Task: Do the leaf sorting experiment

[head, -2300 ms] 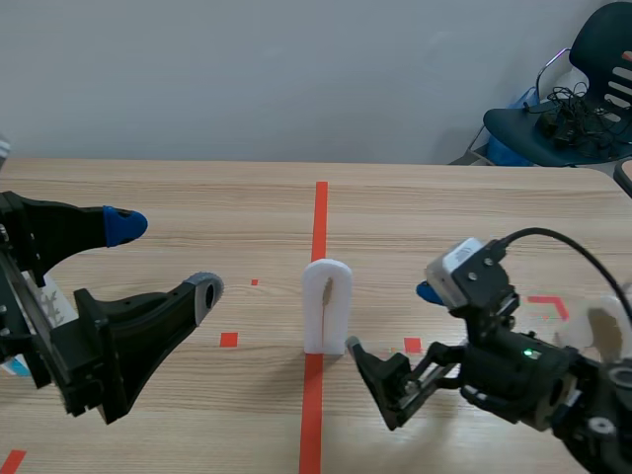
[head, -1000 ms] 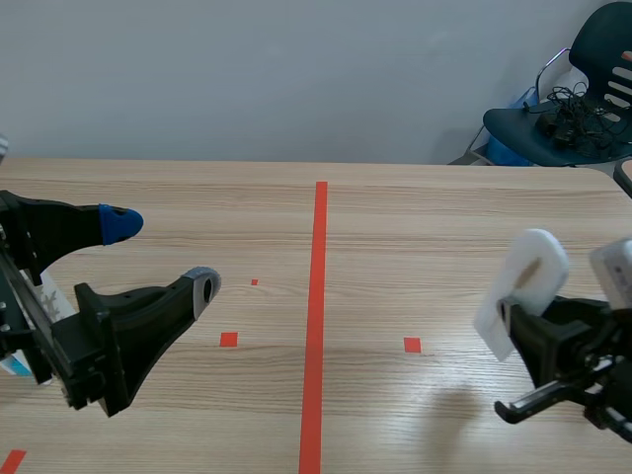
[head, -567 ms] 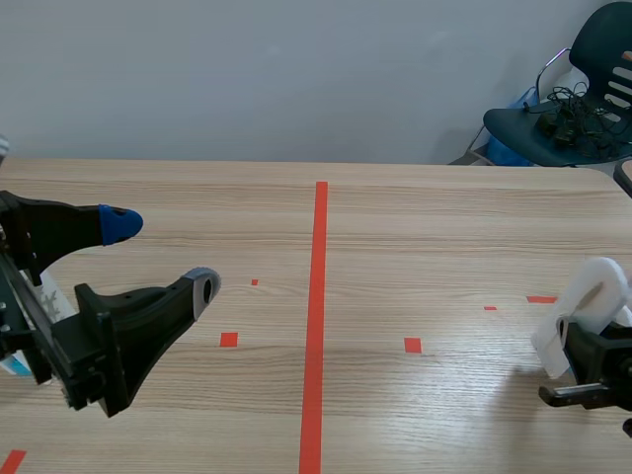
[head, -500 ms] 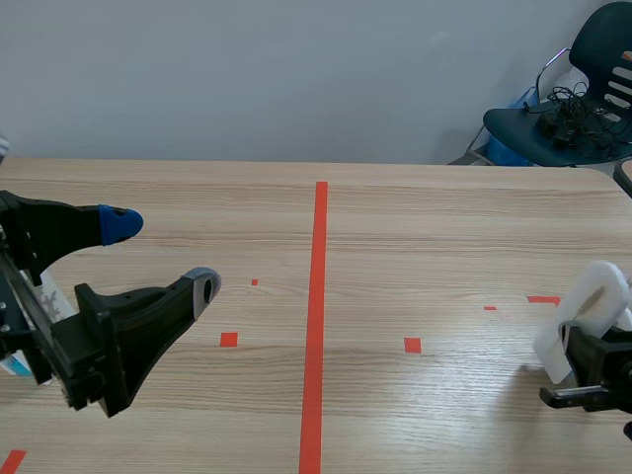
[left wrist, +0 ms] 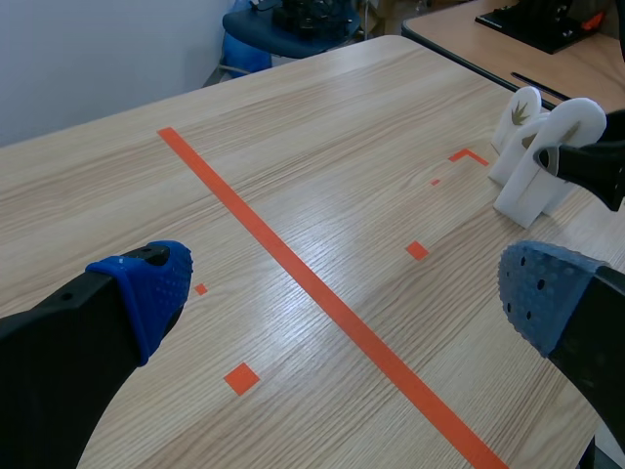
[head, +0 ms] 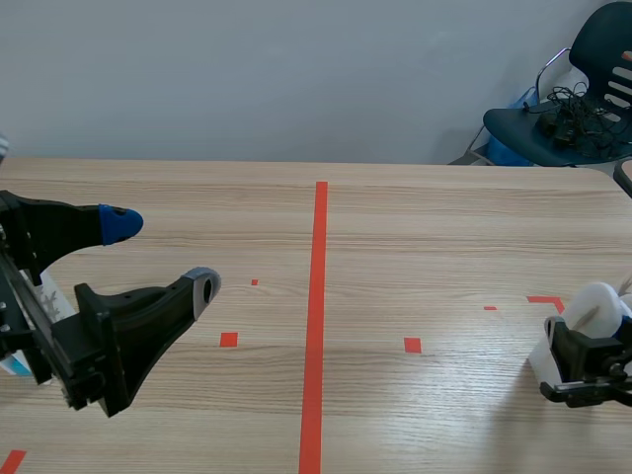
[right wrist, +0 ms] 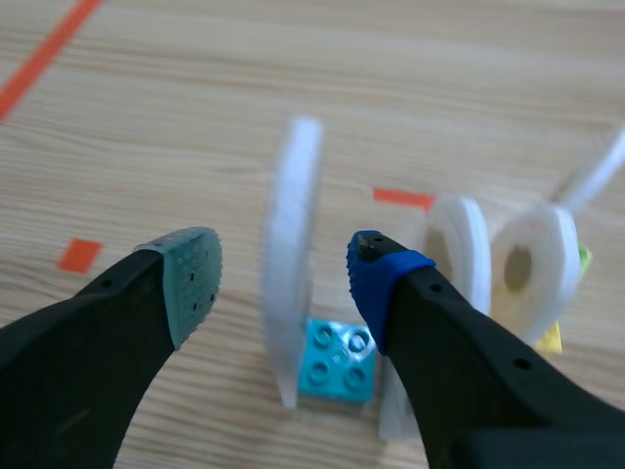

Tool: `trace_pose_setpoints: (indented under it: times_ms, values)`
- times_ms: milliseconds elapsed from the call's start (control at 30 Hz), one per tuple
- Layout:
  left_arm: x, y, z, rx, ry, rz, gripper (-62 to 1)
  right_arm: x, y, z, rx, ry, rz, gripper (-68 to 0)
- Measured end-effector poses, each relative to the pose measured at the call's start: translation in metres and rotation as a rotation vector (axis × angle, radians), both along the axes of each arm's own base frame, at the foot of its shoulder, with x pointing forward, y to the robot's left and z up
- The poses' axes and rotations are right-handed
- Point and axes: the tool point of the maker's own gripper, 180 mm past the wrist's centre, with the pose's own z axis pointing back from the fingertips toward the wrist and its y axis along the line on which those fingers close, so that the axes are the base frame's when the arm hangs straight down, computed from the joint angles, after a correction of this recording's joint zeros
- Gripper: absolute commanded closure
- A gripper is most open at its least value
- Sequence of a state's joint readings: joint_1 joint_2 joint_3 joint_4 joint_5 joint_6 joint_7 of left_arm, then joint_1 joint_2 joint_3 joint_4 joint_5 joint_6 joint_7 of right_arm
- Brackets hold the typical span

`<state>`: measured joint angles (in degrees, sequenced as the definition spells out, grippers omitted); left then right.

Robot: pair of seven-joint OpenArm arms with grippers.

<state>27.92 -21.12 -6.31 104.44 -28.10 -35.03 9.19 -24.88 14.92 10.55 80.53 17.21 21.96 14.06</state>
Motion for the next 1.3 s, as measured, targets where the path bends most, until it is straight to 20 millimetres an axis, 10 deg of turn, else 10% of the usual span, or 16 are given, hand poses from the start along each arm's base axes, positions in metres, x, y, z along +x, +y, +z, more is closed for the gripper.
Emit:
trace_pose_setpoints:
  times_ms: [233, 467, 967, 1300]
  values:
    - [0.001, 0.000, 0.003, -0.011, -0.011, 0.002, -62.3, 0.015, 0.011, 0.105, -0.013, -0.203, 0.049, -39.0]
    - [0.000, 0.000, 0.003, -0.010, -0.011, 0.001, -62.3, 0.005, 0.048, 0.159, -0.131, -0.240, 0.210, -67.9]
    - [0.001, 0.000, 0.000, 0.015, -0.014, -0.004, -62.3, -0.009, 0.047, 0.133, -0.066, -0.112, 0.210, -67.9]
    - [-0.001, -0.027, -0.077, 0.096, 0.086, -0.103, -62.3, -0.008, 0.047, 0.132, -0.066, -0.111, 0.209, -67.9]
